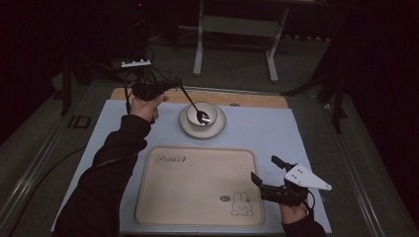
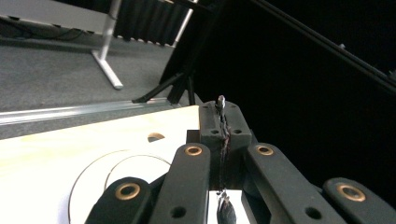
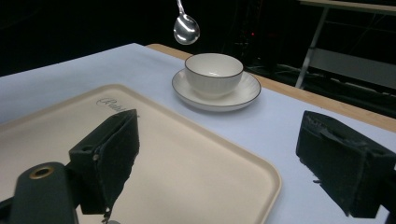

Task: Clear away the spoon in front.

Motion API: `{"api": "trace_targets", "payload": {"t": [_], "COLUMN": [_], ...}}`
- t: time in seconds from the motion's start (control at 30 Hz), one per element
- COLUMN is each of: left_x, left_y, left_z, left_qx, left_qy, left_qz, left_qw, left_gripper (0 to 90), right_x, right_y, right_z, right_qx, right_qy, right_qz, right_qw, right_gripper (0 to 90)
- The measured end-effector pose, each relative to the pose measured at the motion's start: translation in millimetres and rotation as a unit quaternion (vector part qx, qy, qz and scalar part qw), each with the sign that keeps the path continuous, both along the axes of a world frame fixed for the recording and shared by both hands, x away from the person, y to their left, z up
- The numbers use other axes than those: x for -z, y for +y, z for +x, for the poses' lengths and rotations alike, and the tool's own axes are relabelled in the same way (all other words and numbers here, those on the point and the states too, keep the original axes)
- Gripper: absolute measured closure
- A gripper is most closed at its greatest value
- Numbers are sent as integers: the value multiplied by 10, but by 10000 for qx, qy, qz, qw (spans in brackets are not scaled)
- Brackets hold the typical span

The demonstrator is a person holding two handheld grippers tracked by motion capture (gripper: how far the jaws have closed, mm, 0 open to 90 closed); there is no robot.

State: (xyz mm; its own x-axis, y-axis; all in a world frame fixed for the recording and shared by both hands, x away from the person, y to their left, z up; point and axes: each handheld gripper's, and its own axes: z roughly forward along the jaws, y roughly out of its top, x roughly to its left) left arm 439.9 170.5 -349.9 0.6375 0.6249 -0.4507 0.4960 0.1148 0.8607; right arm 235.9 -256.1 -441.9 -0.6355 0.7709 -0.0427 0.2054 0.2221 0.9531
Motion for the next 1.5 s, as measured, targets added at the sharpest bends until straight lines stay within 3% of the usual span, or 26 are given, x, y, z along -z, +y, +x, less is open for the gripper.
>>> {"api": "trace_targets", "payload": {"t": [0.47, 0.9, 1.07, 1.27, 1.3, 1.33, 1.5], "left_x": [-173, -159, -159, -142, -142, -126, -61], "left_y": [191, 334, 368, 415, 415, 422, 442], "left_z": [-261, -485, -555, -651, -651, -677, -714], "left_qx": [487, 905, 1157, 1582, 1582, 1680, 1893], "left_qy": [-149, -164, -179, -196, -196, -171, -82], "left_qz": [204, 379, 416, 497, 497, 566, 613], "left_qw": [9985, 9950, 9922, 9860, 9860, 9840, 9800], "left_gripper": [900, 900, 899, 899, 899, 899, 899], "right_x": [-6, -3, -2, 5, 5, 5, 12], "right_y": [13, 33, 39, 50, 50, 54, 68], "right_z": [-8, -8, -7, -6, -6, -6, -3], "right_qx": [7, -12, -20, -29, -29, -29, -48], "right_qy": [-27, -29, -36, -10, -10, -13, 0], "right_qz": [-34, -57, -72, -86, -86, -91, -100], "right_qw": [10000, 10000, 10000, 10000, 10000, 10000, 9999], "right_gripper": [132, 132, 132, 132, 132, 132, 132]}}
